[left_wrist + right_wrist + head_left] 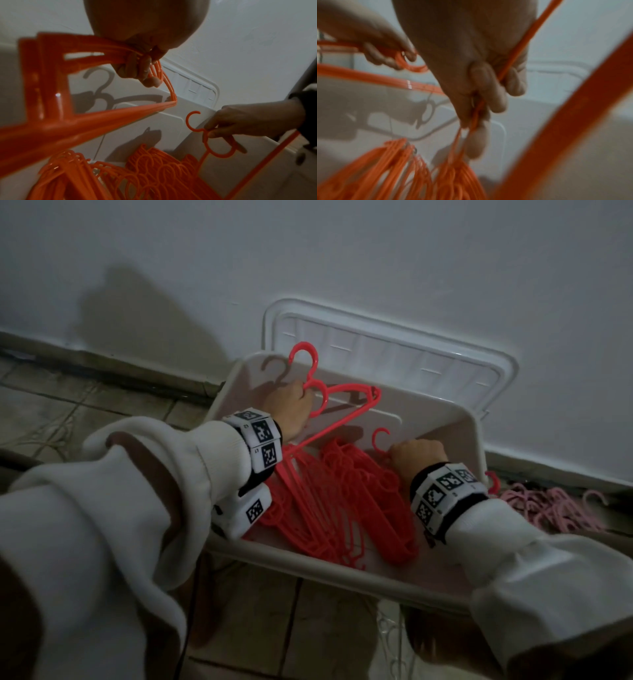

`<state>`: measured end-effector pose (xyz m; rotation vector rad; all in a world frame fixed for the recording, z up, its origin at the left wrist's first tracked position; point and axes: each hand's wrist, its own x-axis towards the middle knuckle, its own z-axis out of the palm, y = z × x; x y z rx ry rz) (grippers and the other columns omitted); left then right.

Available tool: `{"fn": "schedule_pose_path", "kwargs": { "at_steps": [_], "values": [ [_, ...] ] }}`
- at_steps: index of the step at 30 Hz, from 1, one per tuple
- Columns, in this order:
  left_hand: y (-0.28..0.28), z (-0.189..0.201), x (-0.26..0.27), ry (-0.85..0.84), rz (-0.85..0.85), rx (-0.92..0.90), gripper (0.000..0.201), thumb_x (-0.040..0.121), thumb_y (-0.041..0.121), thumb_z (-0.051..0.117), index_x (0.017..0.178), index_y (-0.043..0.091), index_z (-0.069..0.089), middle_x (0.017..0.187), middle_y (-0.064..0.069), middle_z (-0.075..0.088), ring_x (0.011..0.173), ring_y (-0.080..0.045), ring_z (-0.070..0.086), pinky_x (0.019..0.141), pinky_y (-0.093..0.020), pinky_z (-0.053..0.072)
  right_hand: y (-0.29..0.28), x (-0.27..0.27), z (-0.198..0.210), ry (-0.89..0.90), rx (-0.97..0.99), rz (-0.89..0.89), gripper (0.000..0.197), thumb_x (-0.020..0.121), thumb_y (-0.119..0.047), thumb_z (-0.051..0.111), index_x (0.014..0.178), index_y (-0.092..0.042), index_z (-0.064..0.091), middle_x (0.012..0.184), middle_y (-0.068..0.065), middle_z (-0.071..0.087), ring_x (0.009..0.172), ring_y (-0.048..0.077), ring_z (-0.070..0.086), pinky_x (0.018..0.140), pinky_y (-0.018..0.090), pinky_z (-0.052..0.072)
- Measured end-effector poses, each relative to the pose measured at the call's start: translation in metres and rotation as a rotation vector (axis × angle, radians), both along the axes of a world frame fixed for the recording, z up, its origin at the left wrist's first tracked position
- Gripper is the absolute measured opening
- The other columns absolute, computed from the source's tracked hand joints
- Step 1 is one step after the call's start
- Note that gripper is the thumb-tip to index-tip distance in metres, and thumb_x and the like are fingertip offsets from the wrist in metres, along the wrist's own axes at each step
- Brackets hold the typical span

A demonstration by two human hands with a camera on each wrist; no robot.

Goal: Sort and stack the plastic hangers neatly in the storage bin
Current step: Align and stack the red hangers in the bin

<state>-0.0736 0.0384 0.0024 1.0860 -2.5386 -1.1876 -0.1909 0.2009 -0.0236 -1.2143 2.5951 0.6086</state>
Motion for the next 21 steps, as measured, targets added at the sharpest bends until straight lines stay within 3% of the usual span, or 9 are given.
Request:
{"fn": "schedule_pose_path", "kwargs": {
  "at_steps": [6, 8, 10, 12, 13, 15, 17, 19, 21],
  "values": [
    [0.002, 0.005, 0.004, -0.068, 0.003, 0.023, 0.035, 0.100, 0.021, 0.029, 0.105, 0.000, 0.057, 0.101, -0.020, 0.066, 0.096, -0.034, 0.060, 0.084, -0.036, 0.042, 0.002, -0.008, 0.042, -0.043, 0.031, 0.102, 0.034, 0.095, -0.037, 0.044, 0.122, -0.022, 0.058, 0.121, 0.001, 0.062, 0.116, 0.020, 0.057, 0.095, 0.033, 0.042],
    [0.005, 0.007, 0.006, -0.078, 0.000, 0.104, 0.029, 0.098, 0.017, 0.032, 0.102, 0.003, 0.056, 0.101, -0.018, 0.066, 0.095, -0.034, 0.061, 0.079, -0.033, 0.043, 0.002, -0.014, 0.052, -0.208, -0.101, 0.070, 0.036, 0.095, -0.037, 0.044, 0.124, -0.018, 0.056, 0.097, -0.013, 0.070, 0.100, 0.003, 0.062, 0.094, 0.021, 0.038],
    [0.006, 0.005, 0.008, -0.080, 0.002, 0.186, 0.018, 0.096, 0.012, 0.037, 0.098, 0.011, 0.055, 0.087, -0.011, 0.064, 0.078, -0.027, 0.062, 0.060, -0.018, 0.043, -0.001, -0.018, 0.062, -0.251, -0.175, 0.124, 0.038, 0.095, -0.041, 0.043, 0.125, -0.021, 0.054, 0.078, -0.015, 0.067, 0.089, 0.003, 0.063, 0.092, 0.021, 0.033],
    [0.010, 0.005, 0.010, -0.060, -0.024, 0.306, 0.020, 0.093, 0.015, 0.041, 0.077, 0.018, 0.053, 0.064, -0.001, 0.055, 0.049, -0.012, 0.052, 0.036, -0.010, 0.034, -0.002, -0.022, 0.065, -0.158, -0.158, 0.236, 0.037, 0.094, -0.050, 0.036, 0.121, -0.031, 0.052, 0.085, -0.006, 0.067, 0.094, 0.017, 0.061, 0.095, 0.034, 0.024],
    [0.012, 0.003, 0.010, -0.066, -0.038, 0.361, 0.024, 0.091, 0.015, 0.042, 0.069, 0.019, 0.051, 0.056, 0.002, 0.051, 0.040, -0.006, 0.046, 0.032, -0.010, 0.030, -0.003, -0.020, 0.067, -0.169, -0.174, 0.248, 0.037, 0.094, -0.051, 0.033, 0.119, -0.033, 0.053, 0.086, -0.005, 0.067, 0.095, 0.020, 0.061, 0.095, 0.035, 0.023],
    [0.015, 0.001, 0.008, -0.083, -0.087, 0.462, 0.025, 0.087, 0.012, 0.042, 0.062, 0.015, 0.048, 0.045, 0.005, 0.047, 0.029, -0.002, 0.037, 0.032, -0.010, 0.026, -0.008, -0.014, 0.066, -0.210, -0.245, 0.243, 0.038, 0.094, -0.051, 0.030, 0.117, -0.032, 0.054, 0.086, -0.003, 0.067, 0.094, 0.023, 0.061, 0.092, 0.035, 0.022],
    [0.023, 0.007, 0.012, -0.084, -0.148, 0.545, 0.020, 0.078, 0.016, 0.044, 0.058, 0.013, 0.047, 0.039, 0.007, 0.044, 0.036, -0.008, 0.035, 0.041, -0.016, 0.026, -0.014, -0.005, 0.061, -0.214, -0.302, 0.269, 0.034, 0.095, -0.048, 0.031, 0.112, -0.028, 0.052, 0.086, 0.000, 0.066, 0.091, 0.026, 0.061, 0.092, 0.035, 0.023],
    [0.026, 0.008, 0.013, -0.047, -0.182, 0.619, 0.019, 0.070, 0.020, 0.043, 0.056, 0.012, 0.051, 0.043, 0.005, 0.047, 0.043, -0.012, 0.034, 0.048, -0.023, 0.027, -0.020, 0.003, 0.056, -0.262, -0.368, 0.263, 0.022, 0.096, -0.044, 0.033, 0.099, -0.024, 0.044, 0.088, 0.000, 0.065, 0.092, 0.027, 0.061, 0.093, 0.035, 0.024],
    [0.020, 0.002, 0.011, -0.032, -0.163, 0.667, 0.021, 0.074, 0.018, 0.041, 0.061, 0.008, 0.055, 0.052, -0.002, 0.052, 0.042, -0.012, 0.038, 0.046, -0.022, 0.030, -0.024, 0.007, 0.052, -0.326, -0.444, 0.244, 0.022, 0.097, -0.038, 0.035, 0.101, -0.018, 0.044, 0.093, 0.000, 0.066, 0.097, 0.026, 0.061, 0.093, 0.035, 0.026]
  ]
}}
